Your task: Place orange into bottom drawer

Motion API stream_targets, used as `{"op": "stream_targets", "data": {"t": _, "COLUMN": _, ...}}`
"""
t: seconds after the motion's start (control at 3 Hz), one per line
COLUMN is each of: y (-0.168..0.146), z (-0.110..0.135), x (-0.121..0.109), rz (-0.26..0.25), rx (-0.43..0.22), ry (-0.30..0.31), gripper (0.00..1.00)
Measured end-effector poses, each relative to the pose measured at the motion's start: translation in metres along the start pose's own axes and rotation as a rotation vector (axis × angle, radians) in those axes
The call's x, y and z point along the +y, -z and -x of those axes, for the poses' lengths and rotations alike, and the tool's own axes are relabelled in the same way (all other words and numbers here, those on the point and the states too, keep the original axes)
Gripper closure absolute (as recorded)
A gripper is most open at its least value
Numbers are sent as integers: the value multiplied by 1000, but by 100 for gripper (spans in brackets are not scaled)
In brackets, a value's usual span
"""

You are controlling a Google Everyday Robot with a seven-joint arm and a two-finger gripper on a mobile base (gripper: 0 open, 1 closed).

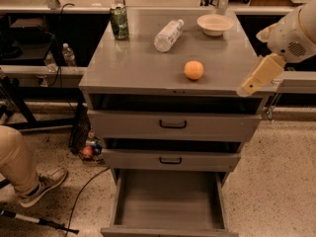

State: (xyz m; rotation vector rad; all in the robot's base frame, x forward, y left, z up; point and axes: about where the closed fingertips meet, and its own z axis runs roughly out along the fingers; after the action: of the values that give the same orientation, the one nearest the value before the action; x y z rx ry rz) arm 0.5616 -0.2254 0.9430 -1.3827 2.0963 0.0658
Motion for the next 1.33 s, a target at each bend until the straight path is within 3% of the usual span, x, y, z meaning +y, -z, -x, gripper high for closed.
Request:
{"op": "stream_targets", "data": {"t": 0.33, "y": -29, "z": -1, "x": -23, "rz": -2, "rx": -85, "ry": -61, "gripper": 0}}
{"op": "stream_targets", "data": {"t": 0.67, "y": -59, "z": 13, "x": -32, "rz": 7, "rx": -137, "ry": -68, "gripper": 0}}
{"op": "stream_targets", "data": {"t": 1.33, "y": -110, "z": 41, "x": -34, "rz": 49, "rx": -152, "ry": -13, "gripper": 0}}
